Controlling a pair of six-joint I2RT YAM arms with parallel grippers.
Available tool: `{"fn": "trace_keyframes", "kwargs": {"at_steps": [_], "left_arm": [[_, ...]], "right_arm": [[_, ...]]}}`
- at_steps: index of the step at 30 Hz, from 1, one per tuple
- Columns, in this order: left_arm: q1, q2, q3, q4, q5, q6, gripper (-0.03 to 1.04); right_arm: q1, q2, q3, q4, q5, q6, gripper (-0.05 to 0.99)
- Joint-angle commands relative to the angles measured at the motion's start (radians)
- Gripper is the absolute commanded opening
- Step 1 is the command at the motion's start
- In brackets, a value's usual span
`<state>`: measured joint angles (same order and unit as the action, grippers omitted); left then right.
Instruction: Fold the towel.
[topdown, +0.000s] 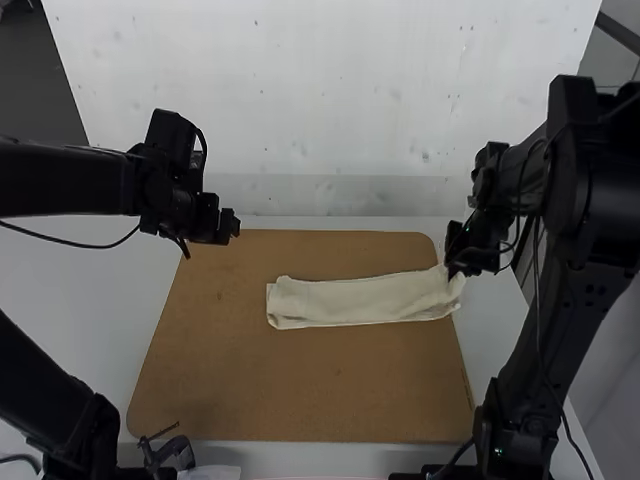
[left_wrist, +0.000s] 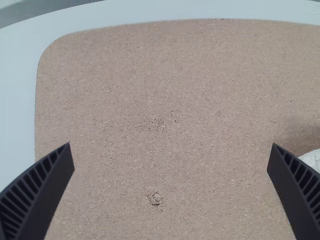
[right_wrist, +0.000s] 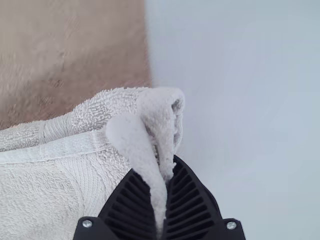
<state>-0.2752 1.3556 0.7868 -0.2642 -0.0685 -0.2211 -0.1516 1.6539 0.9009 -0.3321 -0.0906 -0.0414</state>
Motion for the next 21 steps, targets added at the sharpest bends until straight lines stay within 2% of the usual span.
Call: {"fn": "trace_keyframes", "kwargs": {"at_steps": [1,6,10,15,21], "left_arm": [[0.004,-0.030,-0.003,0.005,-0.010,0.014,1.00],[0.004,-0.044,-0.017,0.005,-0.010,0.012,1.00],[0.004,-0.053,-0.027,0.005,-0.014,0.012,1.00],[0.007,-0.053,-0.032,0.008,-0.016,0.014,1.00],[0.016,-0.052,-0.034,0.011,-0.017,0.014,1.00]], "right_arm": [[-0.085,-0.006,0.070,-0.012,-0.008,-0.106,0.01],[-0.157,0.058,0.135,-0.053,-0.008,-0.146,0.01],[-0.138,0.060,0.122,-0.061,-0.006,-0.147,0.01],[0.004,-0.003,0.092,-0.064,-0.003,-0.078,0.01],[0.270,-0.072,0.081,-0.090,0.057,0.041,0.01]]}}
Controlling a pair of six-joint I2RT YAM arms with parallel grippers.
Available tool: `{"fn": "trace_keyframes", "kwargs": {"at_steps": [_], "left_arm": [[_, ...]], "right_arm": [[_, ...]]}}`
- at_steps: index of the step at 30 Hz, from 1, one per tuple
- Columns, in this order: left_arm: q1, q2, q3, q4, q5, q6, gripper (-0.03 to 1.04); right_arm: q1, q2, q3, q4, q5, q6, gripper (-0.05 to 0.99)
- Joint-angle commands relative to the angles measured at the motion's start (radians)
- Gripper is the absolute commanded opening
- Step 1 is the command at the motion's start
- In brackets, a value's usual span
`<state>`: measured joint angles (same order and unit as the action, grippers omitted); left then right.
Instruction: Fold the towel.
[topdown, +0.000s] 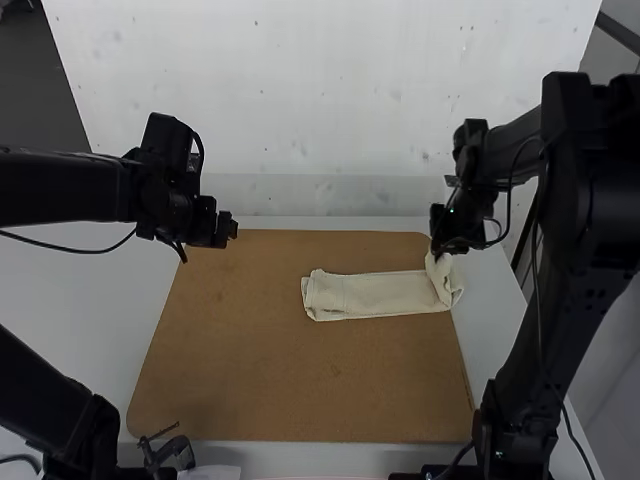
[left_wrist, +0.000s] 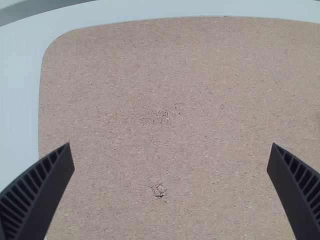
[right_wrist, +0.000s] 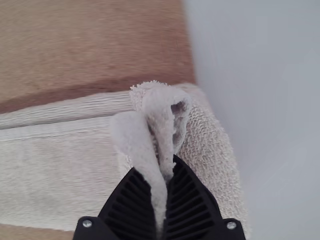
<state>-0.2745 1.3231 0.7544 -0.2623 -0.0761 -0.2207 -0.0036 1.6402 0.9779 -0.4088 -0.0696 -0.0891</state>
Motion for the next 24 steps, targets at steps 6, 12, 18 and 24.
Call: {"fn": "trace_keyframes", "kwargs": {"at_steps": [6,12,18,24], "left_arm": [[0.029,-0.019,-0.013,0.011,-0.022,0.034,1.00],[0.058,-0.035,-0.030,0.012,-0.021,0.038,1.00],[0.081,-0.045,-0.061,0.037,-0.019,0.061,1.00],[0.083,-0.061,-0.069,0.037,-0.019,0.063,1.00]], "right_arm": [[0.360,-0.046,0.016,-0.018,0.102,0.201,0.01],[0.534,0.030,0.059,-0.022,0.146,0.282,0.01],[0.628,0.087,0.139,-0.047,0.172,0.333,0.01],[0.659,0.144,0.216,-0.061,0.205,0.339,0.01]]}}
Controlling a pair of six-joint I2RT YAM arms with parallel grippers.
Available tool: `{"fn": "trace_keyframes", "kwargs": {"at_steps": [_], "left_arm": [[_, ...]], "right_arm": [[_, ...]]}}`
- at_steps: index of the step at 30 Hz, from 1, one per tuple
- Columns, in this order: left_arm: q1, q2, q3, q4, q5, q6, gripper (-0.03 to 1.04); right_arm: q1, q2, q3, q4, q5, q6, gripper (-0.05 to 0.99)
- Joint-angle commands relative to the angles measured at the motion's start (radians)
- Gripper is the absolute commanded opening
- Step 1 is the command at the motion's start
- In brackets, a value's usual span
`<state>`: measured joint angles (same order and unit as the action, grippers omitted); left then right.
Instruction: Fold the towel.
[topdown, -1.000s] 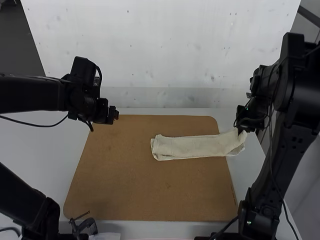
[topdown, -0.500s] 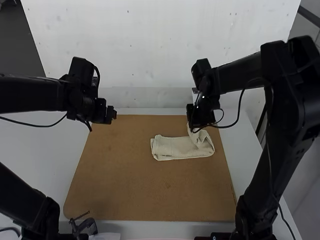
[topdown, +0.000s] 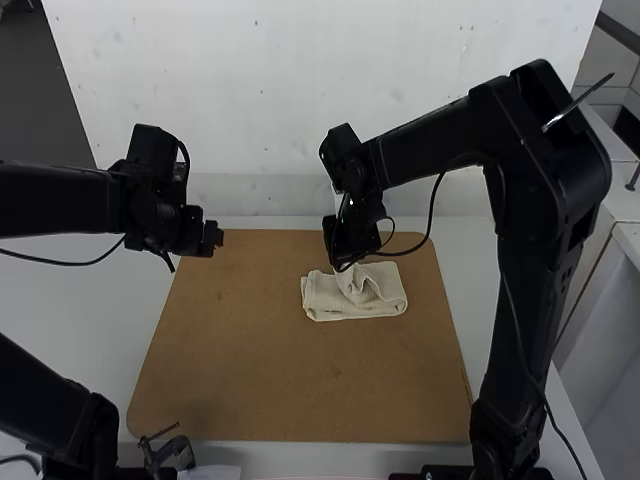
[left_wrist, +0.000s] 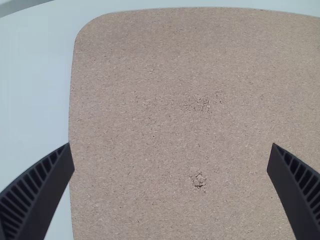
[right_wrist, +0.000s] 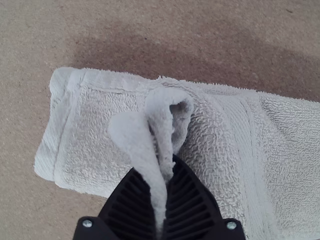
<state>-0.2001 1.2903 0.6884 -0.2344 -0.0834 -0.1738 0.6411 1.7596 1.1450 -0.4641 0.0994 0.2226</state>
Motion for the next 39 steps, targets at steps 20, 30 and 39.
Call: {"fn": "trace_keyframes", "kwargs": {"at_steps": [20,30,39], "left_arm": [[0.018,-0.034,-0.023,0.037,-0.004,0.039,1.00],[0.011,-0.046,-0.029,0.038,-0.003,0.039,1.00],[0.013,-0.045,-0.038,0.052,-0.001,0.039,1.00]], "right_arm": [[0.052,-0.034,0.144,0.019,0.059,0.087,0.44],[-0.026,-0.066,0.067,-0.024,0.060,0.044,0.02],[0.003,-0.003,-0.013,0.010,0.062,0.043,0.02]]}}
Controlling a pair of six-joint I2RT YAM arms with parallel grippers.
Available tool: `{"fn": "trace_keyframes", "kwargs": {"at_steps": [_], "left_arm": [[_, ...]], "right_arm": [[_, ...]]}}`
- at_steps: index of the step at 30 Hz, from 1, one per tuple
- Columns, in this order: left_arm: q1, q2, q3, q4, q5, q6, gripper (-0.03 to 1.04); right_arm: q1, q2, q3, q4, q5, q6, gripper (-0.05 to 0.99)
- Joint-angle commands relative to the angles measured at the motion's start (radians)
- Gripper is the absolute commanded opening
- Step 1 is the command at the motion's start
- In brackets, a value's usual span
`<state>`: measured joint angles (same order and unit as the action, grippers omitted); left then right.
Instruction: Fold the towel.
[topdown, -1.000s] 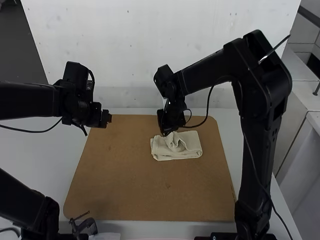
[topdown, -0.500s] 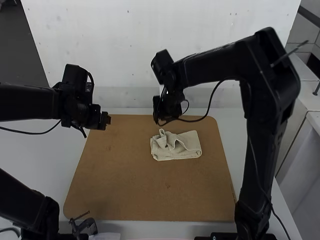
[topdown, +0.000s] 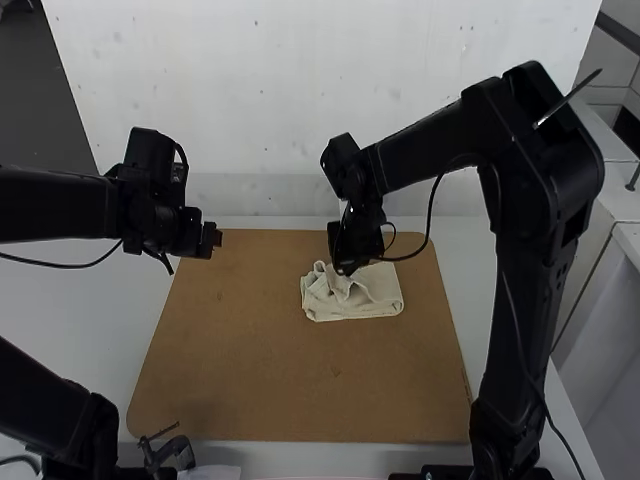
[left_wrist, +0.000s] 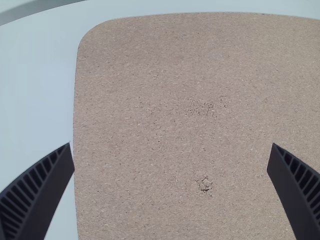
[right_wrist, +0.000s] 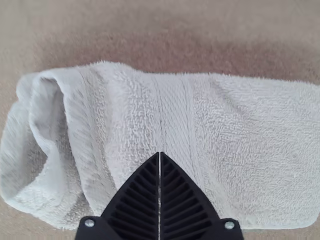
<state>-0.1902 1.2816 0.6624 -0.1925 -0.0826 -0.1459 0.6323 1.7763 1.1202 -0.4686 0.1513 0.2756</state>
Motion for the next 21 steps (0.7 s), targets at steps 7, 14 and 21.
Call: {"fn": "trace_keyframes", "kwargs": {"at_steps": [7,14,21], "left_arm": [[0.005,-0.031,-0.012,0.018,-0.002,0.011,1.00],[0.006,-0.028,-0.018,0.024,0.000,0.011,1.00],[0.008,-0.030,-0.018,0.031,0.000,0.012,1.00]], "right_arm": [[0.035,-0.002,-0.003,0.010,0.008,-0.012,0.02],[0.043,0.017,-0.016,0.024,0.011,-0.012,0.02],[0.053,-0.055,0.015,-0.001,0.008,-0.012,0.02]]}}
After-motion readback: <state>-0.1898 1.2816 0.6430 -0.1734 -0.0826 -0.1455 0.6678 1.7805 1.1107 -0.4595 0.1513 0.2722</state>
